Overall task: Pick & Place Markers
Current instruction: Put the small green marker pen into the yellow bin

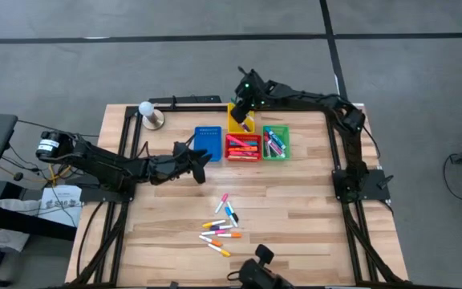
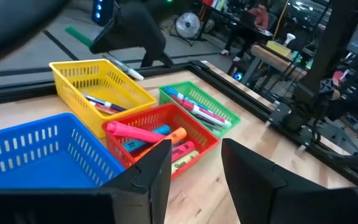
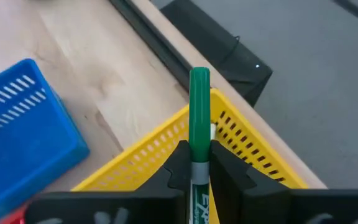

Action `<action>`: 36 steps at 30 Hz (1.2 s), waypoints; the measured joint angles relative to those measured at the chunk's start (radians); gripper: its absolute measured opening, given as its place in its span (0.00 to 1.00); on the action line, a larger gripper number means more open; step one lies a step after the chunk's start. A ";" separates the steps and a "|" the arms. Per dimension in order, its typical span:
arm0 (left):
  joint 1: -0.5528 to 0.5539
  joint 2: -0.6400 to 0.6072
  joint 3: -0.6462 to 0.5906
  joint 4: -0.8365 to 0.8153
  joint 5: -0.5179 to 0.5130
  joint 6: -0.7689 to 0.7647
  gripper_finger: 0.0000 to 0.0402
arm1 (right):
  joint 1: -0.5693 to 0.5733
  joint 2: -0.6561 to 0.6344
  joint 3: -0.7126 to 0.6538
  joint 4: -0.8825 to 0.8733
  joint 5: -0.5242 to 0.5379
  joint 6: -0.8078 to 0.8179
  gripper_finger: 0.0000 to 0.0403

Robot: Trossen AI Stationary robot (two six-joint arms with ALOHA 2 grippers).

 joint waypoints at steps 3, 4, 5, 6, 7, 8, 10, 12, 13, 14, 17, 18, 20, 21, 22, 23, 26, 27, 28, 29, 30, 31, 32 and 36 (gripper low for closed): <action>0.003 0.000 0.000 0.001 0.000 0.000 0.35 | -0.001 0.020 0.002 -0.010 -0.006 0.009 0.10; 0.003 0.000 0.000 0.001 0.000 0.000 0.35 | -0.002 0.020 0.001 -0.025 -0.005 0.010 0.11; 0.003 0.000 0.000 0.001 0.000 0.000 0.35 | -0.002 0.020 0.000 -0.031 -0.004 0.009 0.11; 0.003 0.000 0.000 0.001 0.000 0.000 0.35 | -0.001 0.020 0.001 -0.032 -0.003 0.009 0.11; 0.003 0.000 0.000 0.001 0.000 0.000 0.35 | 0.000 0.020 0.001 -0.034 -0.004 0.009 0.11; 0.003 0.000 0.000 0.001 0.000 0.000 0.35 | 0.000 0.019 0.001 -0.042 -0.005 0.014 0.11; 0.003 0.000 0.000 0.001 0.000 0.000 0.35 | 0.000 0.017 0.001 -0.052 -0.006 0.034 0.10; 0.003 0.000 0.000 0.001 0.000 0.000 0.35 | 0.003 0.014 0.001 -0.050 -0.008 0.041 0.10; 0.003 0.000 0.000 0.001 0.000 0.000 0.35 | 0.006 0.013 0.001 -0.050 -0.009 0.042 0.10; 0.003 0.000 0.000 0.001 0.000 0.000 0.35 | 0.008 0.013 0.001 -0.050 -0.010 0.043 0.10; 0.003 0.000 0.000 0.001 0.000 0.001 0.35 | 0.020 0.013 0.001 -0.042 -0.011 0.072 0.11; 0.003 0.000 0.000 0.001 0.000 0.001 0.35 | 0.023 0.013 0.001 -0.040 -0.011 0.088 0.12; 0.003 0.000 0.000 0.001 0.000 0.001 0.35 | 0.031 0.013 0.001 -0.042 -0.013 0.112 0.12; 0.003 0.000 0.000 0.001 0.000 0.001 0.35 | 0.035 0.013 0.001 -0.042 -0.013 0.121 0.12; 0.003 0.000 0.000 0.001 0.000 0.001 0.35 | 0.040 0.013 0.001 -0.042 -0.012 0.123 0.12; 0.003 0.000 0.000 0.001 0.000 0.001 0.35 | 0.044 0.013 0.001 -0.042 -0.011 0.123 0.12; 0.003 0.000 0.000 0.001 0.000 0.001 0.35 | 0.054 0.013 0.001 -0.042 -0.002 0.124 0.13; 0.003 0.000 0.000 0.001 0.000 0.001 0.35 | 0.055 0.013 0.001 -0.042 -0.002 0.123 0.13; 0.003 0.000 0.000 0.001 0.000 0.000 0.35 | 0.055 0.013 0.001 -0.042 -0.002 0.120 0.13; 0.002 0.000 0.000 0.001 0.000 -0.004 0.35 | 0.055 0.013 0.001 -0.043 -0.002 0.115 0.13; 0.001 0.000 0.000 0.001 0.000 -0.018 0.35 | 0.055 0.013 0.001 -0.043 -0.002 0.110 0.13; -0.003 0.000 0.000 0.001 0.000 -0.034 0.35 | 0.055 0.013 0.001 -0.044 -0.002 0.109 0.13; -0.007 0.000 0.000 0.001 0.000 -0.051 0.35 | 0.054 0.013 0.001 -0.044 -0.001 0.110 0.13; -0.028 0.000 0.000 0.001 0.011 -0.053 0.35 | 0.054 0.013 0.001 -0.046 0.001 0.114 0.13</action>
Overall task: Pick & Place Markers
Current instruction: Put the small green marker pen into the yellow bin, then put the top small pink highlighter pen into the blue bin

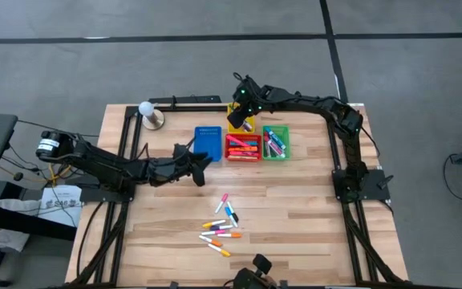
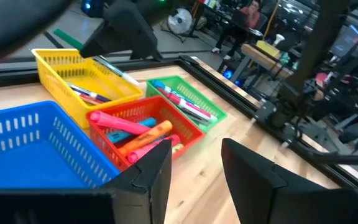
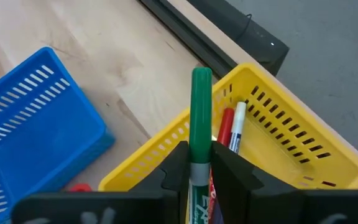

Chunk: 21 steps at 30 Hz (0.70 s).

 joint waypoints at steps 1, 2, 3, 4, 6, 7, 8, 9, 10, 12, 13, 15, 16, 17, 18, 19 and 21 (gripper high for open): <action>-0.005 0.000 0.000 0.000 0.001 0.000 0.35 | 0.000 0.000 0.000 -0.001 0.000 0.000 0.14; -0.009 0.000 0.000 0.000 0.001 0.000 0.35 | 0.000 0.000 0.000 -0.005 -0.001 0.000 0.15; -0.012 0.000 0.000 0.000 0.002 0.000 0.35 | 0.000 0.000 0.000 -0.009 0.000 0.000 0.16; -0.015 0.000 0.000 0.000 0.001 0.000 0.35 | 0.000 0.000 0.000 -0.014 -0.001 0.000 0.18; -0.024 0.000 0.000 0.000 0.001 0.000 0.35 | 0.000 0.000 0.000 -0.020 0.000 0.000 0.21; -0.028 0.000 0.000 0.000 0.002 0.000 0.35 | 0.000 0.000 0.000 -0.020 0.003 0.002 0.23; -0.033 0.000 0.000 0.000 0.002 0.001 0.35 | 0.000 0.000 0.000 -0.020 0.010 0.005 0.26; -0.038 0.000 0.000 0.000 0.002 0.001 0.35 | 0.000 0.000 0.000 -0.019 0.017 0.008 0.28; -0.042 0.000 0.000 -0.001 0.002 0.001 0.35 | 0.000 0.000 0.000 -0.018 0.022 0.006 0.30; -0.051 0.000 -0.001 -0.001 0.003 0.001 0.35 | -0.001 -0.002 0.000 -0.026 0.020 -0.005 0.33; -0.054 0.000 -0.005 0.000 0.011 0.001 0.35 | -0.001 -0.007 0.000 -0.041 0.019 -0.004 0.35; -0.063 0.000 -0.016 -0.003 0.035 -0.008 0.35 | -0.001 -0.025 0.000 -0.061 0.019 0.000 0.38; -0.066 0.000 -0.021 -0.002 0.048 -0.021 0.35 | 0.000 -0.040 0.000 -0.073 0.016 0.000 0.38; -0.070 0.000 -0.025 0.000 0.057 -0.033 0.35 | 0.005 -0.056 0.000 -0.088 0.017 0.000 0.39; -0.074 0.000 -0.030 0.002 0.067 -0.046 0.35 | 0.009 -0.074 0.000 -0.094 0.017 0.001 0.40; -0.076 0.000 -0.034 0.000 0.075 -0.050 0.35 | 0.015 -0.096 0.000 -0.106 0.018 0.008 0.40; -0.081 -0.001 -0.041 0.005 0.092 -0.060 0.35 | 0.033 -0.144 0.000 -0.121 0.031 0.045 0.41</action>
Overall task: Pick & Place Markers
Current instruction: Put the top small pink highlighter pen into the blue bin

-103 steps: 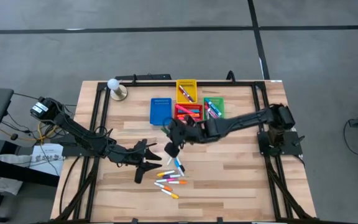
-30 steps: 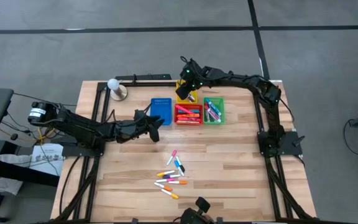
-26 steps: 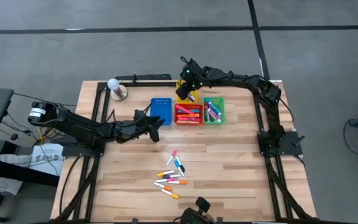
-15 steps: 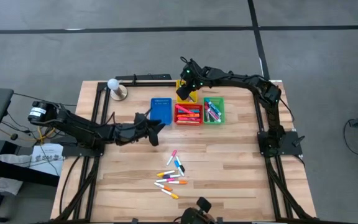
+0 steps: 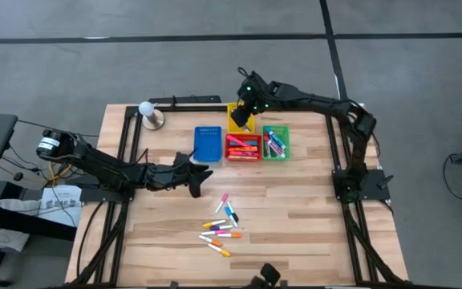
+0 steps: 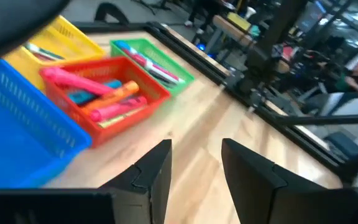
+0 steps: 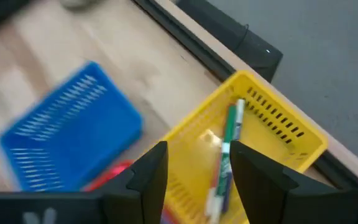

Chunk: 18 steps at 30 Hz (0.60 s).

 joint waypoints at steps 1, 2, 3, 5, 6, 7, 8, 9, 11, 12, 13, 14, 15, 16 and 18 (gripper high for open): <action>0.000 -0.006 -0.004 0.001 0.022 -0.007 0.35 | 0.011 -0.029 0.000 -0.014 0.006 0.019 0.41; 0.000 -0.018 -0.012 0.000 0.050 -0.010 0.35 | 0.027 -0.058 0.000 -0.019 0.025 0.037 0.41; 0.001 -0.035 -0.019 0.002 0.097 -0.010 0.35 | 0.045 -0.088 0.000 -0.018 0.051 0.052 0.41; 0.000 -0.094 -0.053 0.003 0.222 -0.016 0.35 | 0.094 -0.148 0.000 -0.036 0.123 0.082 0.40; -0.001 -0.129 -0.073 0.003 0.286 -0.029 0.35 | 0.123 -0.177 0.001 -0.035 0.172 0.096 0.40; -0.007 -0.162 -0.096 0.003 0.337 -0.058 0.35 | 0.154 -0.204 0.001 -0.045 0.213 0.114 0.40; -0.014 -0.192 -0.117 0.001 0.378 -0.095 0.35 | 0.192 -0.227 0.001 -0.058 0.257 0.130 0.40; -0.028 -0.220 -0.138 0.000 0.400 -0.129 0.35 | 0.227 -0.250 0.001 -0.066 0.291 0.144 0.40; -0.059 -0.268 -0.173 -0.001 0.415 -0.192 0.35 | 0.303 -0.285 0.001 -0.096 0.343 0.165 0.40; -0.077 -0.283 -0.186 0.001 0.414 -0.219 0.35 | 0.343 -0.298 0.001 -0.115 0.364 0.181 0.40; -0.097 -0.295 -0.197 0.000 0.410 -0.246 0.35 | 0.382 -0.308 0.001 -0.136 0.378 0.205 0.40; -0.118 -0.300 -0.208 0.000 0.404 -0.273 0.35 | 0.424 -0.316 0.001 -0.161 0.393 0.236 0.40; -0.136 -0.301 -0.215 0.000 0.401 -0.300 0.35 | 0.464 -0.321 0.001 -0.180 0.398 0.271 0.40; -0.153 -0.300 -0.223 -0.001 0.394 -0.323 0.35 | 0.506 -0.325 0.001 -0.203 0.402 0.310 0.40; -0.182 -0.292 -0.232 -0.001 0.380 -0.349 0.35 | 0.593 -0.325 0.001 -0.241 0.417 0.397 0.40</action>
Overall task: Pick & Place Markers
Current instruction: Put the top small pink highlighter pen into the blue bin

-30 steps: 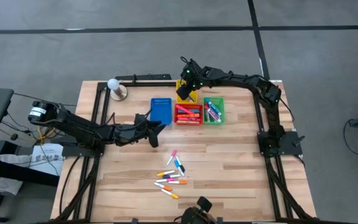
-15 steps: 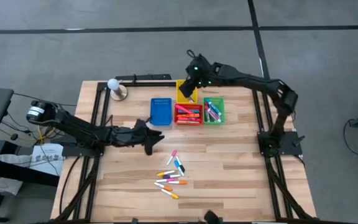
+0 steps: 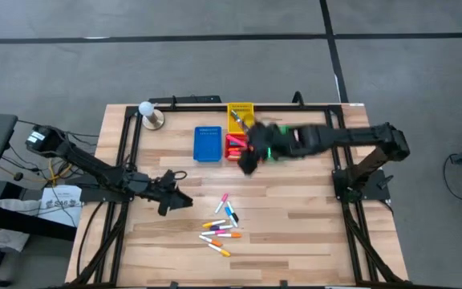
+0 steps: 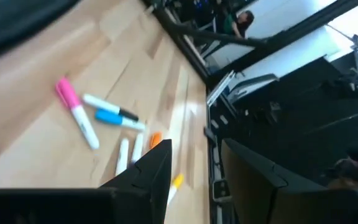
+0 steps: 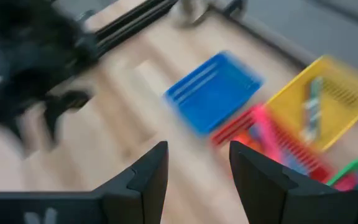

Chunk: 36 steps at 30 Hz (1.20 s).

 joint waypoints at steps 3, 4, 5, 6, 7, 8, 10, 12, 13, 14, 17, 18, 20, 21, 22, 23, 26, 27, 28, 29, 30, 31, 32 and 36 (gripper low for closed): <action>-0.040 0.020 -0.001 0.013 -0.012 -0.007 0.35 | 0.142 0.016 0.001 -0.018 0.055 0.099 0.40; -0.053 0.028 -0.001 0.036 -0.016 -0.008 0.35 | 0.190 0.026 0.000 -0.016 0.099 0.141 0.39; -0.066 0.036 -0.001 0.063 -0.020 -0.009 0.35 | 0.235 0.040 -0.001 -0.019 0.152 0.191 0.39; -0.078 0.043 0.000 0.087 -0.020 -0.008 0.35 | 0.275 0.055 -0.002 -0.018 0.212 0.249 0.39; -0.090 0.050 0.000 0.103 -0.019 -0.005 0.35 | 0.312 0.067 -0.002 -0.016 0.268 0.309 0.39; -0.099 0.056 0.000 0.117 -0.010 0.002 0.35 | 0.349 0.079 -0.002 -0.024 0.319 0.364 0.39; -0.110 0.072 0.000 0.126 -0.004 0.020 0.35 | 0.406 0.109 0.000 -0.033 0.400 0.462 0.39; -0.126 0.087 0.000 0.129 -0.013 0.028 0.35 | 0.446 0.143 -0.001 -0.048 0.441 0.526 0.39; -0.133 0.099 0.001 0.129 -0.018 0.031 0.35 | 0.461 0.157 -0.001 -0.052 0.442 0.548 0.39; -0.142 0.111 0.001 0.126 -0.023 0.032 0.35 | 0.471 0.169 -0.001 -0.059 0.439 0.565 0.39; -0.187 0.164 0.015 0.126 -0.029 0.060 0.34 | 0.478 0.198 -0.001 -0.096 0.398 0.625 0.40; -0.206 0.183 0.024 0.126 -0.028 0.084 0.34 | 0.475 0.202 -0.002 -0.128 0.385 0.658 0.40; -0.236 0.235 0.052 0.127 -0.049 0.125 0.32 | 0.465 0.206 -0.001 -0.185 0.379 0.744 0.40; -0.244 0.263 0.066 0.127 -0.071 0.142 0.31 | 0.462 0.204 0.000 -0.232 0.387 0.792 0.40; -0.247 0.294 0.082 0.126 -0.093 0.157 0.30 | 0.461 0.203 -0.001 -0.292 0.398 0.830 0.40; -0.246 0.326 0.100 0.126 -0.111 0.173 0.28 | 0.456 0.199 -0.001 -0.338 0.407 0.865 0.40; -0.216 0.415 0.156 0.124 -0.180 0.208 0.26 | 0.441 0.169 -0.001 -0.499 0.414 0.961 0.39; -0.201 0.442 0.175 0.122 -0.198 0.230 0.25 | 0.436 0.157 0.000 -0.533 0.415 0.981 0.39; -0.182 0.464 0.192 0.112 -0.212 0.259 0.24 | 0.433 0.148 0.000 -0.566 0.414 0.994 0.38; -0.162 0.489 0.212 0.103 -0.220 0.289 0.24 | 0.431 0.142 0.000 -0.596 0.414 0.997 0.38; -0.140 0.515 0.236 0.089 -0.224 0.316 0.24 | 0.431 0.136 -0.001 -0.616 0.414 0.997 0.38; -0.117 0.533 0.257 0.068 -0.235 0.334 0.24 | 0.432 0.129 -0.001 -0.633 0.414 0.991 0.37; -0.092 0.550 0.278 0.049 -0.247 0.337 0.24 | 0.432 0.121 -0.001 -0.656 0.412 0.974 0.37; 0.004 0.605 0.362 -0.032 -0.242 0.340 0.24 | 0.432 0.106 0.000 -0.707 0.423 0.871 0.36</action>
